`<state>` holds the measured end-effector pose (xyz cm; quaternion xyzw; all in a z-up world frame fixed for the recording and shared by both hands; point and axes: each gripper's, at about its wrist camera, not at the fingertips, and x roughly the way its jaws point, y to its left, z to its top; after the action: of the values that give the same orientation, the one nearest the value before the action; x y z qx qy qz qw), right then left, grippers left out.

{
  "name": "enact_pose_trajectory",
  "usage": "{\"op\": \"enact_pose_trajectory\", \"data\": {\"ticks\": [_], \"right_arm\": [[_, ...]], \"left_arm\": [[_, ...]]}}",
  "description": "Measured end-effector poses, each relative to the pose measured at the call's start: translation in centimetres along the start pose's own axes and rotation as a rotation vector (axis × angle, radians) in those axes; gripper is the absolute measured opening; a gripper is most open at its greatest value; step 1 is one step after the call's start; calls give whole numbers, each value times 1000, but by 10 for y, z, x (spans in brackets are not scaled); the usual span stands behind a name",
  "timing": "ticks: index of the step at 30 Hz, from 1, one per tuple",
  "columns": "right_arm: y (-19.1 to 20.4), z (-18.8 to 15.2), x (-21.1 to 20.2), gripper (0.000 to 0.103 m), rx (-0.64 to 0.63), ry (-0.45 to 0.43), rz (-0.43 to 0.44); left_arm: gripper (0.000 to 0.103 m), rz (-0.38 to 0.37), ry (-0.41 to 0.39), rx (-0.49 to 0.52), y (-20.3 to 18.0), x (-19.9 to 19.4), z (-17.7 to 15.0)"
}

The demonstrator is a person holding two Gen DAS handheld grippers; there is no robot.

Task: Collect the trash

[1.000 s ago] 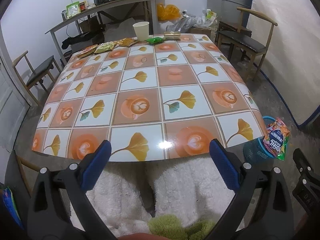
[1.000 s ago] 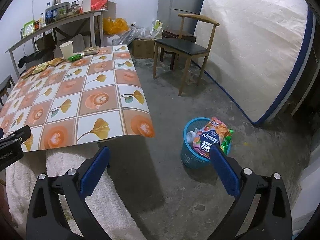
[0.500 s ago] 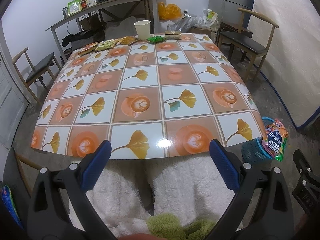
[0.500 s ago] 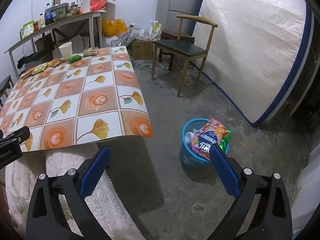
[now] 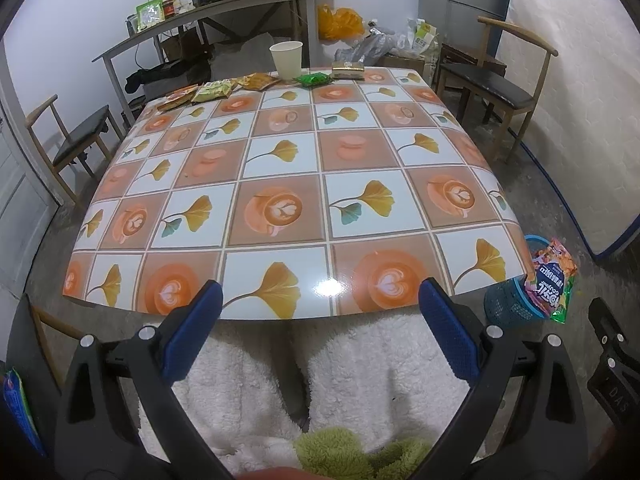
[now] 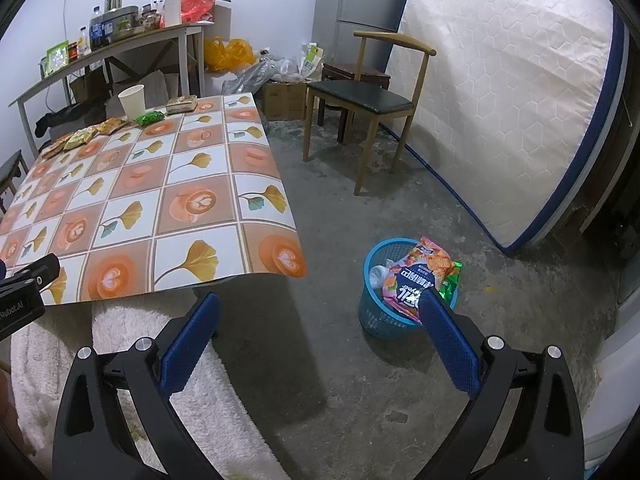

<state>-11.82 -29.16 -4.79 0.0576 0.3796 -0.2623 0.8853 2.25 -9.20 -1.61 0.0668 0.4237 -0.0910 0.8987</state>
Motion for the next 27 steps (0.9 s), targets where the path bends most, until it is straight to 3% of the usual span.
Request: {"op": "enact_pose_trajectory", "data": {"ticks": [27], "right_arm": [[0,1,0,96,-1,0,1]], "left_arm": [[94,3,-1,-1,1,0,1]]}}
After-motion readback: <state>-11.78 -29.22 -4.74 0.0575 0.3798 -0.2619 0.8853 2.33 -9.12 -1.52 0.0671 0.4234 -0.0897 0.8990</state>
